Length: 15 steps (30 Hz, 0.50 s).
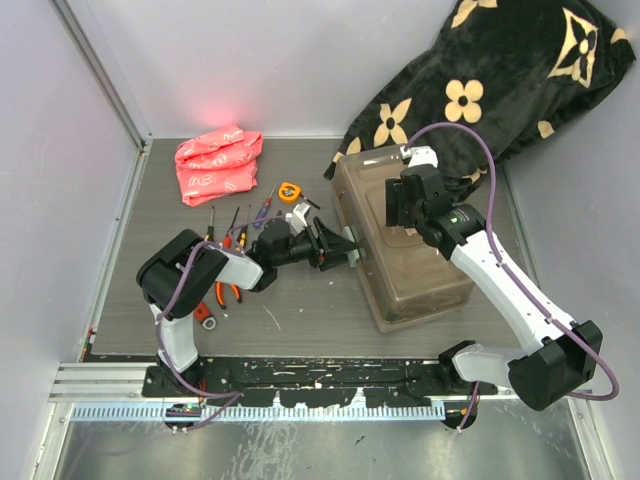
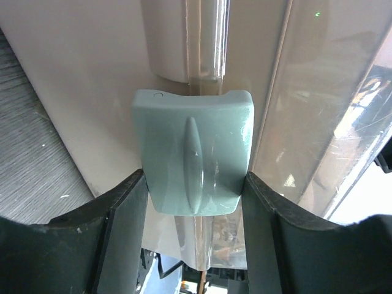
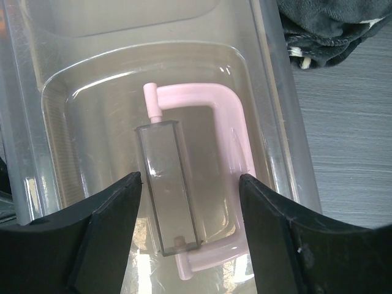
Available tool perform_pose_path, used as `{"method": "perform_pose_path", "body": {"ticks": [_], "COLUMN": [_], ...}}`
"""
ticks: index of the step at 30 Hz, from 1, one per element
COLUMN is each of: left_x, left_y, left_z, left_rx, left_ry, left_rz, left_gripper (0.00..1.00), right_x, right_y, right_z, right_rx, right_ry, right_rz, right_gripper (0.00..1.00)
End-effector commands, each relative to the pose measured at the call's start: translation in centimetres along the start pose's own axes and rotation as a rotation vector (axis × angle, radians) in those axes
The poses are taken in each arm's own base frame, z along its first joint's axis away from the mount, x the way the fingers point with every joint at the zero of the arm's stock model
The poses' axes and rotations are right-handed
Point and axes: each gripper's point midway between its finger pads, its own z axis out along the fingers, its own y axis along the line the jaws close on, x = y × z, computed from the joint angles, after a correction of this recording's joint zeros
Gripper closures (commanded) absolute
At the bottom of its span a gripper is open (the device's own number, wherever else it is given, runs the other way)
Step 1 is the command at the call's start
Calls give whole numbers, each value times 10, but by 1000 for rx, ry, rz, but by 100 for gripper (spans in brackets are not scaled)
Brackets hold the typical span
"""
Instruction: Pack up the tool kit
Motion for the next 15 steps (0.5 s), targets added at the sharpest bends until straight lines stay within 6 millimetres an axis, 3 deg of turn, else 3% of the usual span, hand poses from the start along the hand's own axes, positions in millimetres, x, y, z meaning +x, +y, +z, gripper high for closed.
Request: {"method": "perform_pose_path", "body": {"ticks": [1, 5, 15], "left_x": [-12, -12, -8], "left_y": [-15, -16, -53], "left_z": [-2, -3, -14], "left_rx": [-26, -30, 111], "left_ry": [-58, -55, -65], "left_rz": [76, 76, 114], "left_gripper": [100, 100, 100], "right_x": [93, 95, 101], "right_y": [8, 7, 13], "right_z": [0, -1, 0], "right_rx": [-50, -50, -84], "right_ry": [342, 342, 358], "right_rz": [-37, -35, -29], "right_gripper": [30, 30, 30]}}
